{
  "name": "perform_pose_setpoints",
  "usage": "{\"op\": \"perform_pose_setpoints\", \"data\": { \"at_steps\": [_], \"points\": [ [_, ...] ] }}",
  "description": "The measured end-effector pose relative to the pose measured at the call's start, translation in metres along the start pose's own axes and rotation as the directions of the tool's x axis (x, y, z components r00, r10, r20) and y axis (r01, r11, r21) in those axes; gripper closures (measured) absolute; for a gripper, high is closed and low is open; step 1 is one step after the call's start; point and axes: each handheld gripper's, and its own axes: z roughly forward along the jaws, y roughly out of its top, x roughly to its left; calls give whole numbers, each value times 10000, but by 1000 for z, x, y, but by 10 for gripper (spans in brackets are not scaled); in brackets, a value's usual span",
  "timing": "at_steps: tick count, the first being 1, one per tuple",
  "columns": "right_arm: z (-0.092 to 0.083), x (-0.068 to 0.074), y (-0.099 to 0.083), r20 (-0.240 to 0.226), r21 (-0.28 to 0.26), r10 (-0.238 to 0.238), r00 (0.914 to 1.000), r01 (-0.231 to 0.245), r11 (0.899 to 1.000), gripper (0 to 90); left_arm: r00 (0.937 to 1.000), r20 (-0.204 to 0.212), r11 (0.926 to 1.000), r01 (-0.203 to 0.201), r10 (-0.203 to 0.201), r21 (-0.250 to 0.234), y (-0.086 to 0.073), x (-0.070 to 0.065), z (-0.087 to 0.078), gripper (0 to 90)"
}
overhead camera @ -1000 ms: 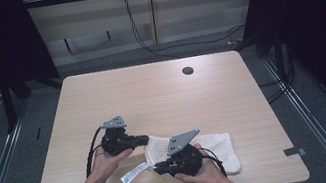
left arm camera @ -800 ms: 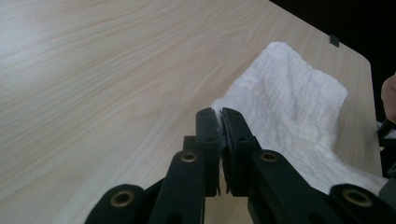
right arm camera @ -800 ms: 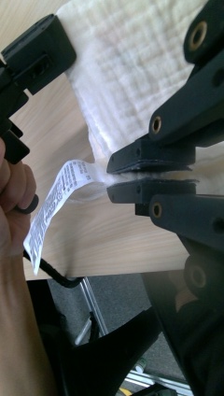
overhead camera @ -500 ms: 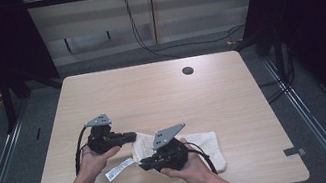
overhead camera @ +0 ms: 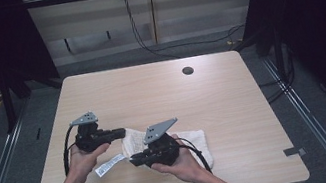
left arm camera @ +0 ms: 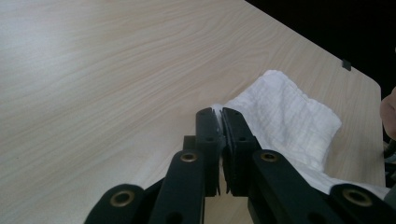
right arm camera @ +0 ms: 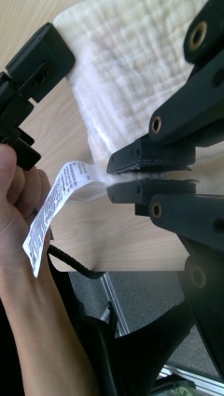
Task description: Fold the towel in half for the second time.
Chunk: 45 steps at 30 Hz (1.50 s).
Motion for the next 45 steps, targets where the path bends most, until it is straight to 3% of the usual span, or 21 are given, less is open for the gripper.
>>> {"op": "perform_pose_setpoints", "data": {
  "at_steps": [5, 11, 19, 29, 31, 35, 45],
  "points": [
    [1, 0, 4, -13, -6, -10, 10000, 10, 10000, 849, 10000, -50, 10000, 65, -65, -37, 0, 1, -2, 863],
    [3, -1, 14, -118, -208, -28, 9999, 26, 9998, 849, 9996, -203, 9992, 167, -174, -366, 3, 5, -17, 863],
    [17, -2, 20, -265, -81, 101, 9996, -103, 9999, 849, 9989, -370, 9992, 269, -280, -294, 0, 12, -26, 863],
    [24, 6, 44, -487, -603, -69, 9988, 40, 9982, 848, 9973, -620, 9969, 360, -403, -695, 6, 11, -43, 863],
    [25, 9, 45, -476, -751, -190, 9987, 153, 9971, 848, 9971, -298, 9934, 675, -705, -923, 6, 10, -39, 864],
    [20, 11, 43, -275, -878, -363, 9990, 338, 9956, 848, 9989, -301, 9981, 336, -352, -519, 11, 1, -24, 864],
    [-5, 9, 25, 100, -851, -288, 9995, 295, 9959, 848, 9999, -59, 9991, 143, -145, -396, 17, -9, -5, 863]
  ]
}}
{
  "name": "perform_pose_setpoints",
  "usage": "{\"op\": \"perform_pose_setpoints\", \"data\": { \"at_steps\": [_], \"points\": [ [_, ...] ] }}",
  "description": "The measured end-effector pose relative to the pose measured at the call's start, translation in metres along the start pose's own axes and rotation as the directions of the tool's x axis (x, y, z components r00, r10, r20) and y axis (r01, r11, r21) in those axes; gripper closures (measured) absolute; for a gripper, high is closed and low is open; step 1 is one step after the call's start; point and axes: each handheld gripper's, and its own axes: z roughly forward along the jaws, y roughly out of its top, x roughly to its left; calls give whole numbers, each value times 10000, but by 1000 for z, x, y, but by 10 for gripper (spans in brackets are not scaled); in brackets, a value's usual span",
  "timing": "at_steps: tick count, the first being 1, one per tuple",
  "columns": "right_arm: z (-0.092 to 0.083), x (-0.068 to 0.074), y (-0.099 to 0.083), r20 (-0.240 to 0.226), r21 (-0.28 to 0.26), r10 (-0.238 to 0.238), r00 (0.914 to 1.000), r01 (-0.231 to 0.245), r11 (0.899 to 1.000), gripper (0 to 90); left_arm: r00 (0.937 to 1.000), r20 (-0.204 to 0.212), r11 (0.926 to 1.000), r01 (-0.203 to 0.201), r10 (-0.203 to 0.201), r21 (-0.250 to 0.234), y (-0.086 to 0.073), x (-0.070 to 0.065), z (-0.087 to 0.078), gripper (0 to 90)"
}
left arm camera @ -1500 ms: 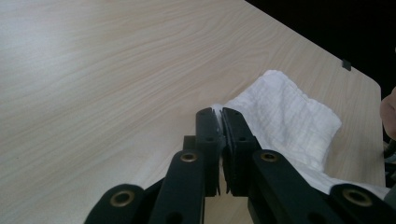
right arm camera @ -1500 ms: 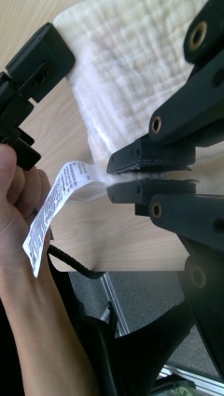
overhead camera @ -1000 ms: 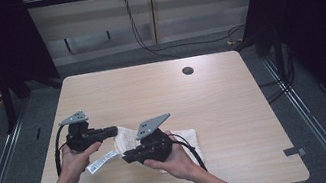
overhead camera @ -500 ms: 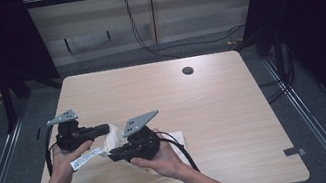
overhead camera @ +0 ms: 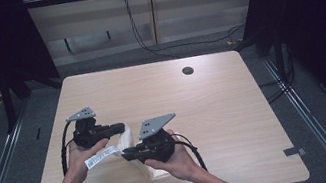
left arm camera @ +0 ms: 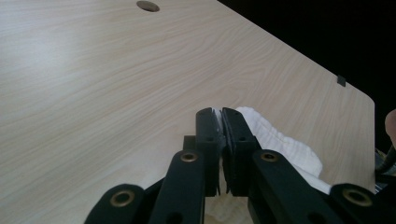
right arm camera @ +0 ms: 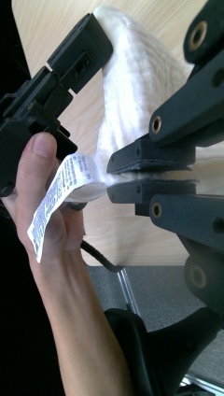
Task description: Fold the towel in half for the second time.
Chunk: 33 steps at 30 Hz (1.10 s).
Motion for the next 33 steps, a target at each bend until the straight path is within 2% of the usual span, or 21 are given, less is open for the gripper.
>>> {"op": "perform_pose_setpoints", "data": {
  "at_steps": [7, 14, 24, 29, 33],
  "points": [
    [-10, -1, -8, 122, 176, 67, 9999, -69, 9998, 847, 9999, 79, 9997, -155, 154, 204, 5, -10, 16, 864],
    [-21, 0, -15, 347, 143, 132, 9993, -137, 9998, 847, 9980, 416, 9981, -484, 468, 387, 12, -18, 32, 864],
    [-37, -9, -37, 742, 376, 513, 9959, -542, 9978, 845, 9977, 568, 9960, -411, 366, 791, 14, -22, 65, 864],
    [-44, -14, -47, 878, 325, 740, 9934, -771, 9965, 844, 9976, 641, 9943, -318, 254, 1018, 11, -23, 81, 864],
    [-47, -15, -53, 992, 391, 828, 9916, -871, 9954, 844, 9975, 626, 9931, -398, 331, 1104, 11, -26, 87, 864]
  ]
}}
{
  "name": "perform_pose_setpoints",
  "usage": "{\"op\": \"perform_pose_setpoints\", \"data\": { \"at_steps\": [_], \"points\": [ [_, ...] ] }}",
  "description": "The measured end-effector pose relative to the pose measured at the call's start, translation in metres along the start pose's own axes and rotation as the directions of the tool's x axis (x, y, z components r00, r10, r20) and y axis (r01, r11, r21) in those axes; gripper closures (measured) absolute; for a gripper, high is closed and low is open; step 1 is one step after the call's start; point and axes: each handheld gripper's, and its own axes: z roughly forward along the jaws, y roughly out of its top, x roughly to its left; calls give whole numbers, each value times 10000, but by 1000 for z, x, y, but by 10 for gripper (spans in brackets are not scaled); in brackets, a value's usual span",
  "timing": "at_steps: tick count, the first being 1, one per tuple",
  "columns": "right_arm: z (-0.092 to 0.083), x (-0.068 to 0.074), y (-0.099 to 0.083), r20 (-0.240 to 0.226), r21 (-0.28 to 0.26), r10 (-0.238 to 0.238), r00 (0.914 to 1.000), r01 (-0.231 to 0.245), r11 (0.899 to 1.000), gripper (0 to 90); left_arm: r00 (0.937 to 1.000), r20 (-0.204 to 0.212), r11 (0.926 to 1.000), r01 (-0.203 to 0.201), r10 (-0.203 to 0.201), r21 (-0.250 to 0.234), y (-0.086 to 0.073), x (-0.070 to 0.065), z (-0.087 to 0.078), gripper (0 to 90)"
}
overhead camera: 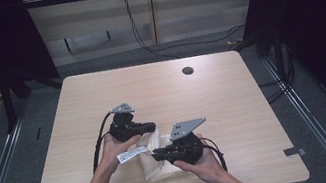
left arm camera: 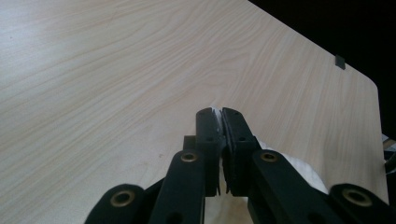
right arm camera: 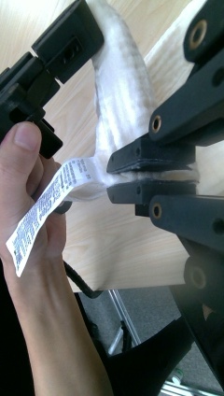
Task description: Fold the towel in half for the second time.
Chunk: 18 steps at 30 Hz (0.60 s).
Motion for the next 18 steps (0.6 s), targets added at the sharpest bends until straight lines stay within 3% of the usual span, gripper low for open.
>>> {"op": "perform_pose_setpoints", "data": {
  "at_steps": [11, 18],
  "points": [
    [-3, -5, -13, 114, 237, 147, 9998, -149, 9996, 843, 9999, 77, 9990, 141, -144, 416, -5, -1, 17, 864],
    [-9, -7, -17, 213, 150, 274, 9994, -277, 9995, 841, 9996, 171, 9992, 201, -208, 360, -4, -2, 23, 864]
  ]
}}
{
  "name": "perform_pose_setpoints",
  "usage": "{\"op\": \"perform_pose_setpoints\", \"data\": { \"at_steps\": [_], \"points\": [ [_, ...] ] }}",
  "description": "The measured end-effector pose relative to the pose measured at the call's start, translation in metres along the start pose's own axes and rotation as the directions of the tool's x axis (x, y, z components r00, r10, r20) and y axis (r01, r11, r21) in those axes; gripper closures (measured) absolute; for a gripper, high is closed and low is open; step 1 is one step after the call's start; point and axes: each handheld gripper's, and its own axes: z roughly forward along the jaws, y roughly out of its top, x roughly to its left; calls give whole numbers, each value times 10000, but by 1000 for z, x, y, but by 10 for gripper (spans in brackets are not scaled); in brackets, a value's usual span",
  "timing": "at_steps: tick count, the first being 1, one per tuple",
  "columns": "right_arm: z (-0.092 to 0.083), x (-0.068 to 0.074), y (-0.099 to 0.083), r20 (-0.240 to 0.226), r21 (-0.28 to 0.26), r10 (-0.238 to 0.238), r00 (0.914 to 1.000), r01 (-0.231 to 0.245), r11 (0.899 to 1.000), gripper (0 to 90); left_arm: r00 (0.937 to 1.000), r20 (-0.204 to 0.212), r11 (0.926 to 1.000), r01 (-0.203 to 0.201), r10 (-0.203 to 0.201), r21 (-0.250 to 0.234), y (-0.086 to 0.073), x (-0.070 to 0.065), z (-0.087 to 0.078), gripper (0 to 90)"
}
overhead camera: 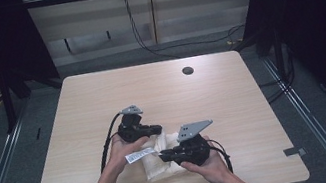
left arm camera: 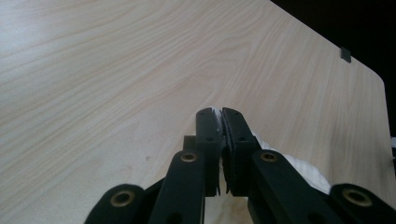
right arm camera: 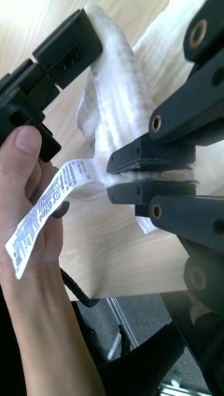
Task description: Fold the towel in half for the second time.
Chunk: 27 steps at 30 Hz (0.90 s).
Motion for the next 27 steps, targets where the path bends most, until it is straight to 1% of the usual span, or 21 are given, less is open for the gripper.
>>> {"op": "perform_pose_setpoints", "data": {
  "at_steps": [3, 4, 5, 10, 12, 14, 15, 16, 18, 20, 22, 24, 26, 27],
  "points": [
    [-3, -1, -4, 99, 158, -20, 9999, 18, 9999, 839, 9999, 81, 9999, 102, -102, 35, -1, 1, 6, 863],
    [-2, -2, -7, 109, 292, -30, 9999, 27, 9996, 840, 10000, -20, 9999, 33, -33, 119, -1, 0, 9, 863],
    [-2, -3, -9, 163, 381, -44, 9999, 38, 9993, 841, 10000, 19, 9998, 58, -58, 194, -2, 0, 11, 864],
    [-4, -8, -16, 198, 395, 112, 9997, -119, 9991, 840, 9997, 10, 9992, 259, -259, 301, -5, 3, 19, 863],
    [-4, -10, -19, 266, 509, 154, 9995, -167, 9986, 839, 9995, 43, 9988, 295, -297, 397, -6, 6, 21, 863],
    [-3, -11, -23, 260, 541, 233, 9994, -246, 9982, 834, 9990, 76, 9986, 428, -431, 318, -8, 6, 24, 862],
    [-3, -11, -24, 269, 624, 198, 9994, -215, 9978, 834, 9992, 54, 9985, 402, -404, 374, -9, 6, 25, 862],
    [-2, -11, -25, 323, 736, 133, 9994, -157, 9972, 833, 9988, 31, 9982, 483, -484, 347, -11, 5, 27, 862],
    [-1, -12, -28, 380, 888, 167, 9991, -200, 9959, 831, 9990, -4, 9979, 453, -454, 459, -13, 6, 30, 861],
    [1, -14, -31, 458, 1074, 81, 9989, -130, 9941, 826, 9993, -62, 9978, 372, -369, 552, -14, 6, 33, 859],
    [5, -16, -35, 555, 1323, -26, 9985, -47, 9912, 818, 9997, 43, 9981, 237, -239, 565, -14, 6, 33, 857],
    [8, -17, -37, 615, 1573, -10, 9981, -87, 9875, 815, 9998, -42, 9984, 210, -208, 526, -14, 4, 34, 856],
    [10, -18, -40, 640, 1663, -51, 9979, -56, 9861, 805, 10000, -69, 9979, 32, -28, 646, -14, 4, 33, 854],
    [11, -17, -40, 651, 1740, -65, 9979, -50, 9847, 800, 10000, -75, 9979, 42, -37, 644, -14, 4, 34, 854]
  ]
}}
